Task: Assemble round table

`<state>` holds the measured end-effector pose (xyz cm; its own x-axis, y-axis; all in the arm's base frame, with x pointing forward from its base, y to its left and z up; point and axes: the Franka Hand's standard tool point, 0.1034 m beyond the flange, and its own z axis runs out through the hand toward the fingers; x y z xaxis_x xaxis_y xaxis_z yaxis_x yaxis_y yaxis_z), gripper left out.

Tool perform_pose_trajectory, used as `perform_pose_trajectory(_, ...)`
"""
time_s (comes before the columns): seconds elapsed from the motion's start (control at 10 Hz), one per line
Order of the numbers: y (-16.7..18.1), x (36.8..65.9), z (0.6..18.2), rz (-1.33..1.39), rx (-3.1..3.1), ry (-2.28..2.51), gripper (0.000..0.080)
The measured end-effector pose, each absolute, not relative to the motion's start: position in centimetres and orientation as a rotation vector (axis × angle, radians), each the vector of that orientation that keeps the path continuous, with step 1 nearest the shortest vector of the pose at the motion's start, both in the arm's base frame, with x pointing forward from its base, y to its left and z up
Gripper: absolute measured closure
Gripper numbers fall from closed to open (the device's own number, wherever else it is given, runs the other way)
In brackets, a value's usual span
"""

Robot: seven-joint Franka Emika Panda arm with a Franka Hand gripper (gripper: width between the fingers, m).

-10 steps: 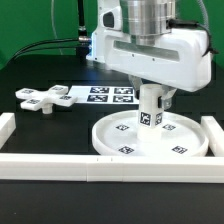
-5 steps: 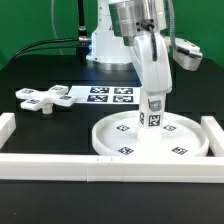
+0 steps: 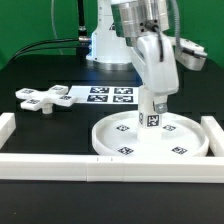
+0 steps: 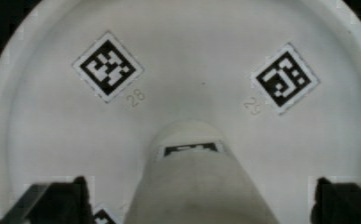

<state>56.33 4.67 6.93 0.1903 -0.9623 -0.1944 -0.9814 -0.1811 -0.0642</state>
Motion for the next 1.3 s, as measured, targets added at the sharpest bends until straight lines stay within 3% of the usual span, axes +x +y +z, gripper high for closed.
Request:
perform_pose_trajectory(0.5, 4.65, 56.3, 6.83, 0.111, -2.573, 1.438, 0.0151)
perform_pose_trajectory(0.9, 4.26, 56.68, 7.42, 0.021, -2.89, 0.688, 0.0151)
perform_pose_trajectory(1.3, 4.35, 56.67, 7.51, -0.013, -2.975, 0.28, 0.0151)
